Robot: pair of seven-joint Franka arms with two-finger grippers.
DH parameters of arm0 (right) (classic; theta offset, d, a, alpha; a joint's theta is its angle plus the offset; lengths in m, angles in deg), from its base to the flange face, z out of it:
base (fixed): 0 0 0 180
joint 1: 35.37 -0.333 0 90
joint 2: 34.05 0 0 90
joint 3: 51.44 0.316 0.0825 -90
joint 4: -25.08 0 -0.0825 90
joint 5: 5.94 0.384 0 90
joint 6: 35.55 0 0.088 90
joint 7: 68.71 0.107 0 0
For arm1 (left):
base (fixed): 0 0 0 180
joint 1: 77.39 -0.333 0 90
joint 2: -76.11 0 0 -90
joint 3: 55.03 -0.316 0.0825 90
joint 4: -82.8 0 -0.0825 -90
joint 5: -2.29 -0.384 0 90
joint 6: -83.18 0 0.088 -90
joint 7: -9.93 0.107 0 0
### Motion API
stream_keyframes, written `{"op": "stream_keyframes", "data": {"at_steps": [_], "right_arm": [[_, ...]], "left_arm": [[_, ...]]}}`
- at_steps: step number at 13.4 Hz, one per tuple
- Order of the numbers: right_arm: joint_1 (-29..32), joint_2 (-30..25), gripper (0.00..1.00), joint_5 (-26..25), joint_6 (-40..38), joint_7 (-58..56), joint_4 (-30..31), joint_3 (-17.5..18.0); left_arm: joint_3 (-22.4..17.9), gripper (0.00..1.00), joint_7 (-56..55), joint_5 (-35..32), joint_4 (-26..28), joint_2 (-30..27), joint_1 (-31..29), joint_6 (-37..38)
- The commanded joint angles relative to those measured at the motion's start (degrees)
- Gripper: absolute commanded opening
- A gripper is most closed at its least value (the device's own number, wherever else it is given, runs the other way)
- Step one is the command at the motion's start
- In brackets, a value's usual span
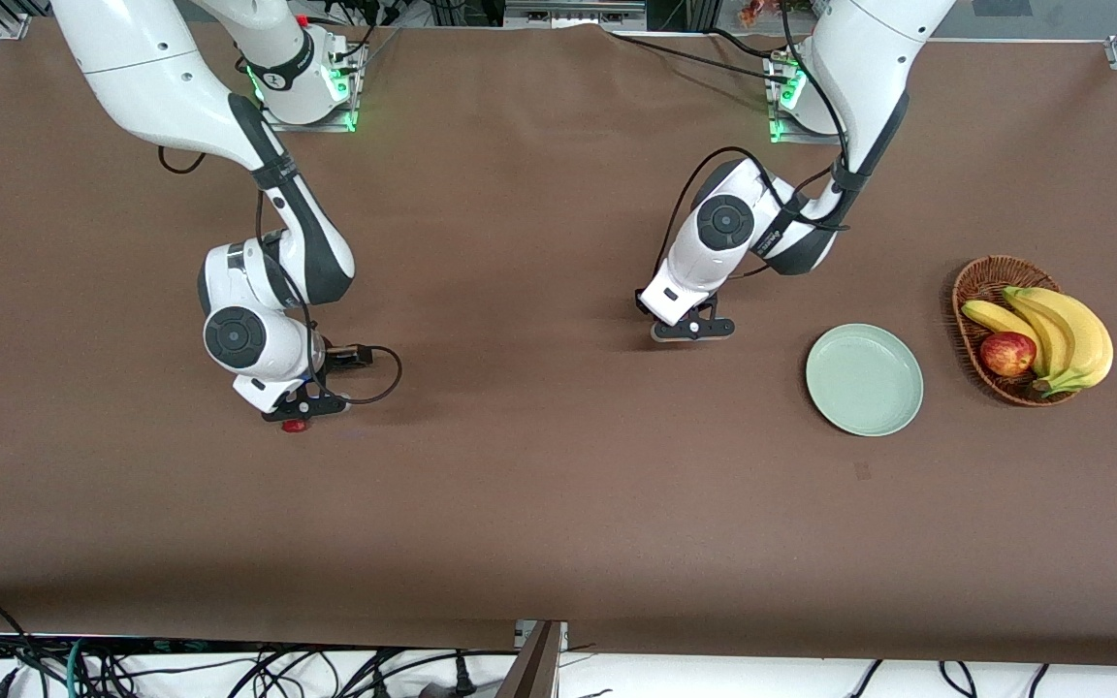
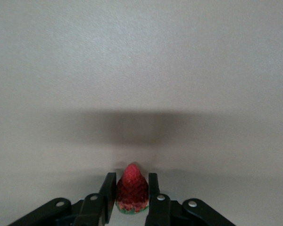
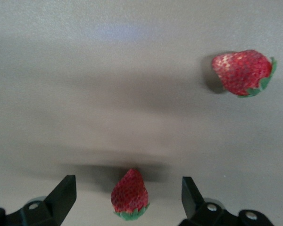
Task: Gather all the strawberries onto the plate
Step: 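Carry the strawberry over the plate with the left gripper while the right gripper grasps another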
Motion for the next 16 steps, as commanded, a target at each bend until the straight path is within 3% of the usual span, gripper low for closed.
{"op": "stream_keyframes", "data": {"at_steps": [1, 3, 5, 6, 9, 11, 14, 16], "right_arm": [[0.62, -2.62, 0.55, 0.82, 1.78, -1.01, 3.90, 0.44], [0.62, -2.62, 0.26, 0.82, 1.34, -1.01, 3.90, 0.44], [0.62, -2.62, 0.04, 0.82, 1.25, -0.92, 3.81, 0.44], [0.62, -2.62, 0.00, 0.82, 1.25, -0.92, 3.64, 0.44], [0.54, -2.35, 0.00, 1.78, 1.34, -0.31, 2.32, 0.87], [-1.39, -1.83, 0.00, 7.21, 1.51, 0.13, -0.74, 1.05], [-7.53, 3.08, 0.00, 13.12, 2.56, 5.11, -8.64, 1.05], [-12.62, 6.51, 0.00, 13.31, 4.23, 13.97, -14.18, 1.05]], "left_arm": [[-0.58, 0.00, 1.98, -1.54, -4.12, -5.13, -1.16, 12.97], [-0.75, 0.00, 9.33, -1.62, -11.49, -5.32, -3.97, 27.20], [-0.76, 0.00, 18.12, -2.50, -15.56, -5.32, -8.96, 32.62], [-0.84, 0.00, 23.56, -3.29, -16.62, -5.23, -11.86, 33.33], [-0.76, 0.00, 38.17, -9.77, -18.56, -3.22, -21.53, 32.73], [-0.67, 0.00, 43.28, -13.57, -19.71, -0.24, -24.53, 30.28], [-0.76, 0.00, 47.51, -13.75, -18.83, 4.34, -28.49, 26.31], [-0.76, 0.02, 48.14, -13.75, -18.30, 6.89, -30.16, 24.65]]}}
